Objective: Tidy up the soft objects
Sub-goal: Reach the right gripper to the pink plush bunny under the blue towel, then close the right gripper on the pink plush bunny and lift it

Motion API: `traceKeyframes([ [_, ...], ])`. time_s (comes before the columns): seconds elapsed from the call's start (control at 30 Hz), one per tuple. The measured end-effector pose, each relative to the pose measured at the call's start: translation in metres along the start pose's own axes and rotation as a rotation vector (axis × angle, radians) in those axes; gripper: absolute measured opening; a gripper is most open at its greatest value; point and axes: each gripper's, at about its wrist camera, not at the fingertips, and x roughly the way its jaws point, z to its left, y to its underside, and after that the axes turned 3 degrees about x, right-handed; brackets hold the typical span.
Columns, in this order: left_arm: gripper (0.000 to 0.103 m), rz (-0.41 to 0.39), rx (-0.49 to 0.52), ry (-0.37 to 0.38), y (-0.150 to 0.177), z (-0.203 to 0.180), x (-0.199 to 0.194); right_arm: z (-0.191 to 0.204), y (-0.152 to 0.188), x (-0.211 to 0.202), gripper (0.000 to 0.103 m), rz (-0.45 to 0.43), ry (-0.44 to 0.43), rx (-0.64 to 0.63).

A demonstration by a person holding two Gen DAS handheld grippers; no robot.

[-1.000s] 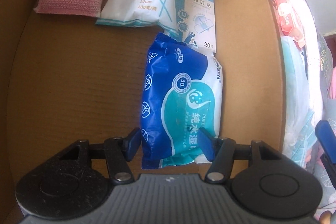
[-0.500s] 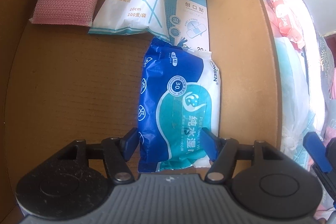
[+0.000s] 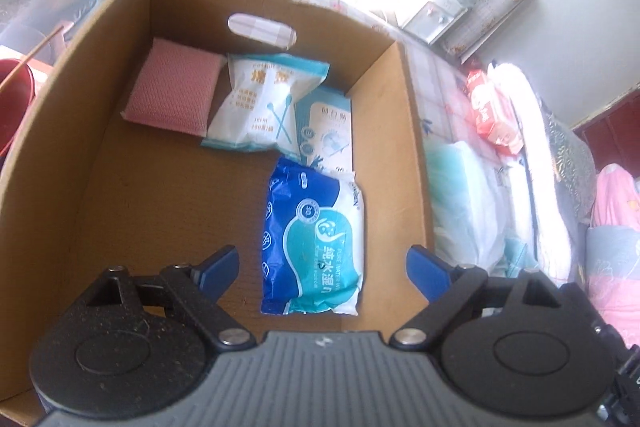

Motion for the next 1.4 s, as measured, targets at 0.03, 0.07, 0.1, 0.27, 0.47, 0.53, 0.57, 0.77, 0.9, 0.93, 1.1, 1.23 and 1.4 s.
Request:
traceKeyframes([
  [0.03, 0.092, -0.027, 0.009, 0.002, 0.003, -0.002, -0.011, -0.001, 0.0, -0.006, 0.049, -0.016, 0.003, -0.003],
  [0.07, 0.092, -0.051, 0.021, 0.005, 0.004, -0.008, -0.017, -0.003, 0.0, -0.013, 0.049, -0.033, 0.006, -0.004],
  [0.1, 0.092, -0.072, 0.035, 0.012, 0.006, -0.015, -0.023, -0.005, 0.0, -0.02, 0.05, -0.05, 0.01, -0.005],
  [0.27, 0.098, -0.161, 0.176, 0.104, 0.028, -0.07, -0.041, -0.026, -0.003, -0.052, 0.052, -0.125, 0.037, 0.012],
  [0.47, 0.098, -0.177, 0.368, 0.164, 0.066, -0.149, -0.017, -0.058, -0.004, -0.09, 0.053, -0.195, 0.089, 0.043],
  [0.53, 0.098, -0.171, 0.42, 0.173, 0.078, -0.173, -0.003, -0.071, -0.004, -0.104, 0.053, -0.216, 0.114, 0.05],
  [0.57, 0.098, -0.169, 0.44, 0.175, 0.083, -0.182, 0.004, -0.08, -0.004, -0.112, 0.053, -0.228, 0.131, 0.056],
  [0.77, 0.098, -0.133, 0.569, 0.172, 0.113, -0.232, 0.057, -0.133, -0.006, -0.144, 0.054, -0.275, 0.242, 0.123],
  [0.9, 0.091, -0.102, 0.606, 0.188, 0.126, -0.247, 0.089, -0.17, -0.007, -0.147, 0.054, -0.265, 0.308, 0.182],
  [0.93, 0.089, -0.095, 0.617, 0.186, 0.128, -0.251, 0.096, -0.177, -0.007, -0.146, 0.054, -0.26, 0.32, 0.192],
  [1.1, 0.067, -0.08, 0.66, 0.157, 0.13, -0.257, 0.123, -0.201, -0.013, -0.122, 0.054, -0.211, 0.352, 0.221],
  [1.23, 0.052, -0.058, 0.673, 0.129, 0.126, -0.258, 0.142, -0.214, -0.022, -0.099, 0.054, -0.173, 0.372, 0.238],
  [1.4, 0.046, -0.029, 0.683, 0.109, 0.123, -0.254, 0.157, -0.228, -0.03, -0.081, 0.054, -0.144, 0.424, 0.244],
])
